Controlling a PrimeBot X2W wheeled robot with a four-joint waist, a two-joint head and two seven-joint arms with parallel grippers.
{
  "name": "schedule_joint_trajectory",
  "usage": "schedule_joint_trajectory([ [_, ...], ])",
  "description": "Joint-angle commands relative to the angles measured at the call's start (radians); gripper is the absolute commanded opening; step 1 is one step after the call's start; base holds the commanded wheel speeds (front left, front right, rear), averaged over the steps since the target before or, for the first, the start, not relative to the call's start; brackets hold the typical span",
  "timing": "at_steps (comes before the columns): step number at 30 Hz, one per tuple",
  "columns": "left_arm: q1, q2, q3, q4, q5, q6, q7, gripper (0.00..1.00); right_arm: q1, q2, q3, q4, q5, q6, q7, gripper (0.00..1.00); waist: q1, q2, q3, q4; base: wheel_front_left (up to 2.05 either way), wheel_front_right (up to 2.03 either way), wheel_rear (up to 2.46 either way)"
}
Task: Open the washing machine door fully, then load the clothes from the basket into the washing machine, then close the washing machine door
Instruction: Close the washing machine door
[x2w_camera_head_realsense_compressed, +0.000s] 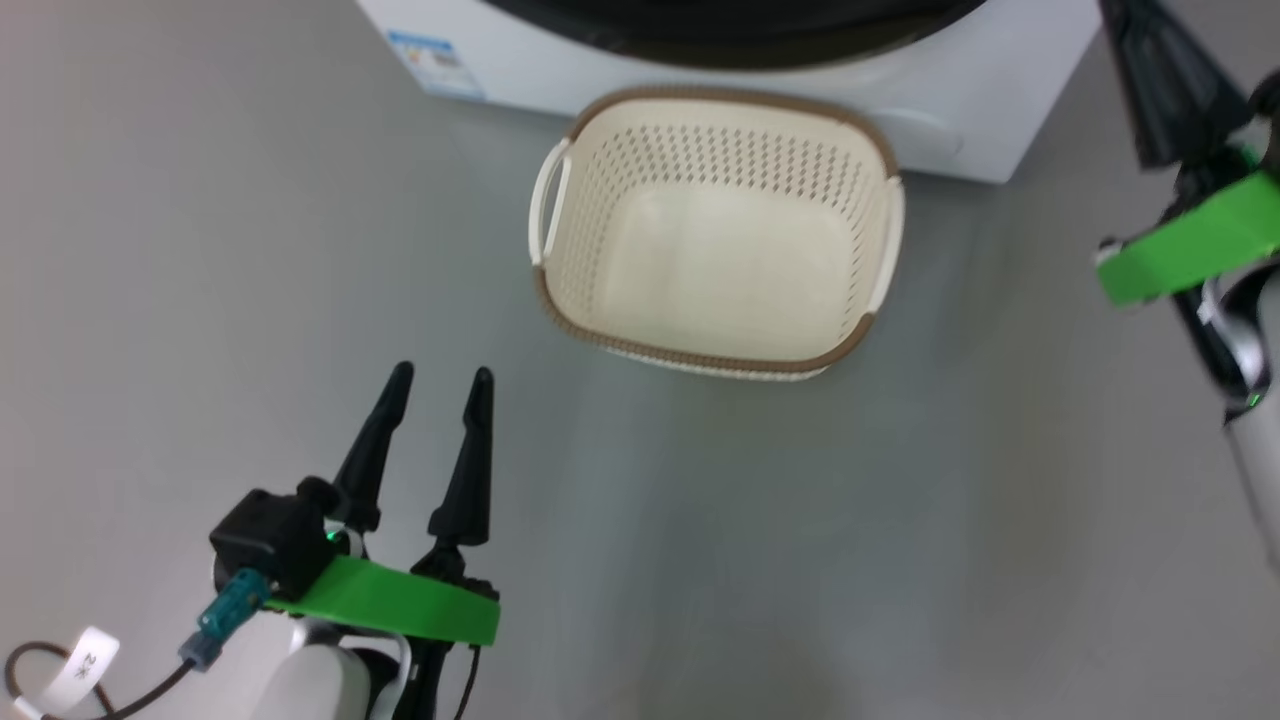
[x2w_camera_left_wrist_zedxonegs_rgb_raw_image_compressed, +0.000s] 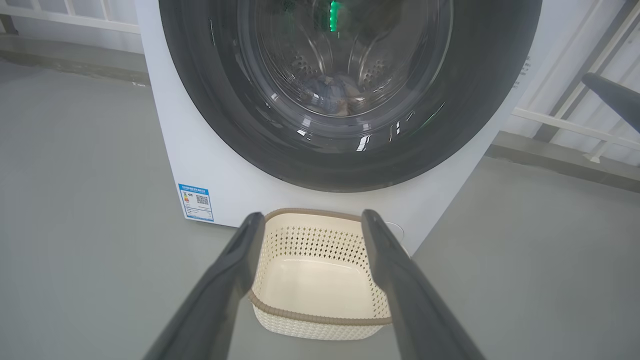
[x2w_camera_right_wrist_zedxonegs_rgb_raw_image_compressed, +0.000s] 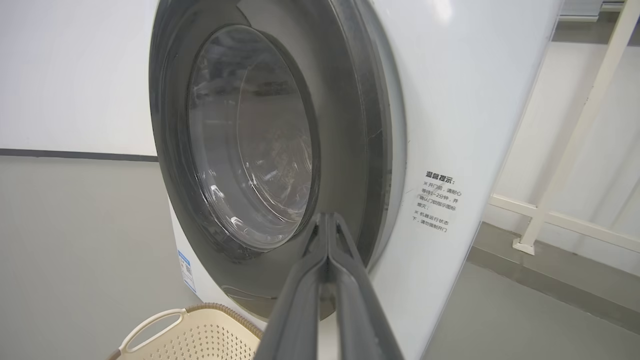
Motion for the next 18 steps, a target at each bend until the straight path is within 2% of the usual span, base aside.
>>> schedule_joint_trajectory([
  [1, 0.024, 0.023, 0.050, -0.009, 0.018, -0.004, -0.006, 1.00, 0.074, 0.032, -0.015, -0.045, 0.001, -0.006, -0.002, 0.00, 0.0000, -0.0001, -0.129, -0.095, 0.00, 0.00, 0.00],
  [10, 0.106, 0.023, 0.106, 0.020, 0.072, -0.007, -0.006, 1.00, 0.296, 0.145, -0.126, -0.092, 0.000, -0.006, -0.002, 0.00, 0.0000, -0.0001, -0.295, -0.218, 0.00, 0.00, 0.00],
  [18, 0.179, 0.023, 0.157, 0.041, 0.058, -0.007, -0.006, 1.00, 0.454, 0.222, -0.224, -0.112, -0.019, -0.006, -0.002, 0.00, 0.0000, -0.0001, -0.406, -0.298, 0.00, 0.00, 0.00],
])
